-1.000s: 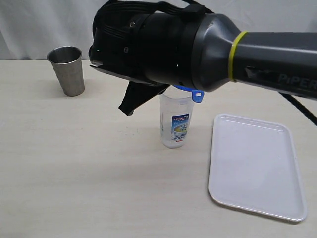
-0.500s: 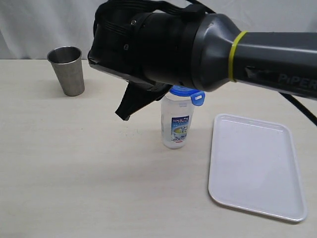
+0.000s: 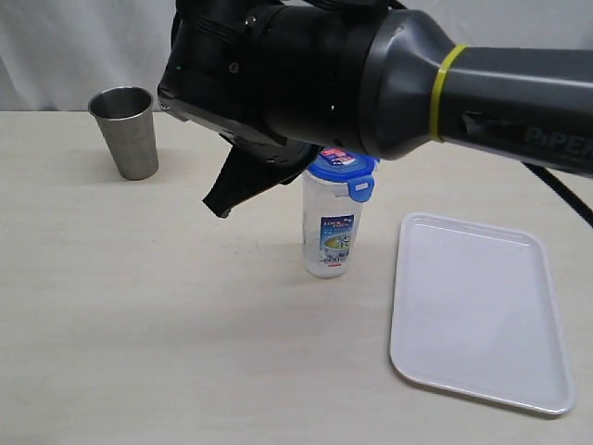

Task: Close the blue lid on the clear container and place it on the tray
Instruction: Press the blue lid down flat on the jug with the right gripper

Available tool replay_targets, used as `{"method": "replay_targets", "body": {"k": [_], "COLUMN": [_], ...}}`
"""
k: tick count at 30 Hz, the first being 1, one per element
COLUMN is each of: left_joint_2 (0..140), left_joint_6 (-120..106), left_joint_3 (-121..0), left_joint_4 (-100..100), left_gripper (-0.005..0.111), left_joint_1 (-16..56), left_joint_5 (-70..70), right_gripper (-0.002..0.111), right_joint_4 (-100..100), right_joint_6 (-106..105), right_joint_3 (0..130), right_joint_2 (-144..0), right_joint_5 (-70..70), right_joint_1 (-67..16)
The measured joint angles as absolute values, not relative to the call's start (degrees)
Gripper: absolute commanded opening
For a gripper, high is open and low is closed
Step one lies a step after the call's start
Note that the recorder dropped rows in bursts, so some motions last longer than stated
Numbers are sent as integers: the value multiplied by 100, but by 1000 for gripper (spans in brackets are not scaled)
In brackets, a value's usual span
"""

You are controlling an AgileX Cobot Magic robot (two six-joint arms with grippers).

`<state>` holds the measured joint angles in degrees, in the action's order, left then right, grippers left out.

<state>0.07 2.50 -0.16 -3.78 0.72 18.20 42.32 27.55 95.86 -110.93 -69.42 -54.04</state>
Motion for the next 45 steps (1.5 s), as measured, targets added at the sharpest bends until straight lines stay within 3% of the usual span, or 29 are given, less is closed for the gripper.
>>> {"method": "replay_targets", "body": {"k": [22,30,34,41,43,45], "left_joint_2": [7,7,7,7,7,7], "left_joint_6": [250,250,250,250,250,250], "left_joint_3": [-16,-16,-16,-16,-16,-16], "left_joint_4": [-378,-378,-378,-378,-378,-378], "left_gripper": [8,8,8,8,8,8], "left_joint_1": [72,72,72,72,72,72], "left_joint_5": [1820,1820,1820,1820,1820,1820], "right_gripper": [5,32,38,38,33,21], "right_joint_4": [4027,4027,4005,3993,3993,3993], "right_joint_6": [2768,2768,2768,2768,2768,2768], "right_joint_3": [9600,9756,9877,10076,10130,10144], "right_joint_2": [-11230,-11245,-11248,-11183,-11075,-10942], "right_joint_5": [-6942,-6942,-6942,-6942,-6942,-6942], "right_joint_1": [-5404,-5404,-5404,-5404,-5404,-5404]}}
